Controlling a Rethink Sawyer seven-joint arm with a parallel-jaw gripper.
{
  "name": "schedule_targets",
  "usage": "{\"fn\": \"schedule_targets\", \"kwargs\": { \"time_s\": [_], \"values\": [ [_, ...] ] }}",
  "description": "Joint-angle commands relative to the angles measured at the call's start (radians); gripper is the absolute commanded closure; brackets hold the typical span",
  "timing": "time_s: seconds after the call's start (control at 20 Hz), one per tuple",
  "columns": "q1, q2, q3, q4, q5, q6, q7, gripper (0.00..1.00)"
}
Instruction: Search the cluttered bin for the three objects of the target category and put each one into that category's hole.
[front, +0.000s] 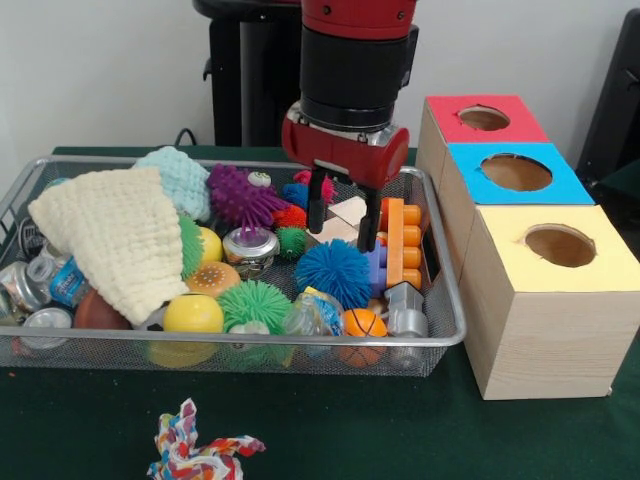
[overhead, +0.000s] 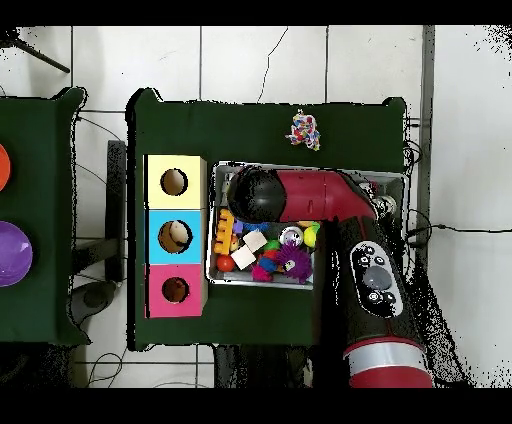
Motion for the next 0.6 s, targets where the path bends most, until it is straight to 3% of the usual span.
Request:
{"fn": "schedule_targets", "kwargs": {
  "time_s": [0.05,0.6],
  "values": [
    [-0.070,-0.022,0.110,0.031,-0.069,0.093,-0.281,0.00],
    [-0.067,0.003,0.122,-0.011,-0.081,0.132,-0.236,0.00]
  ]
}}
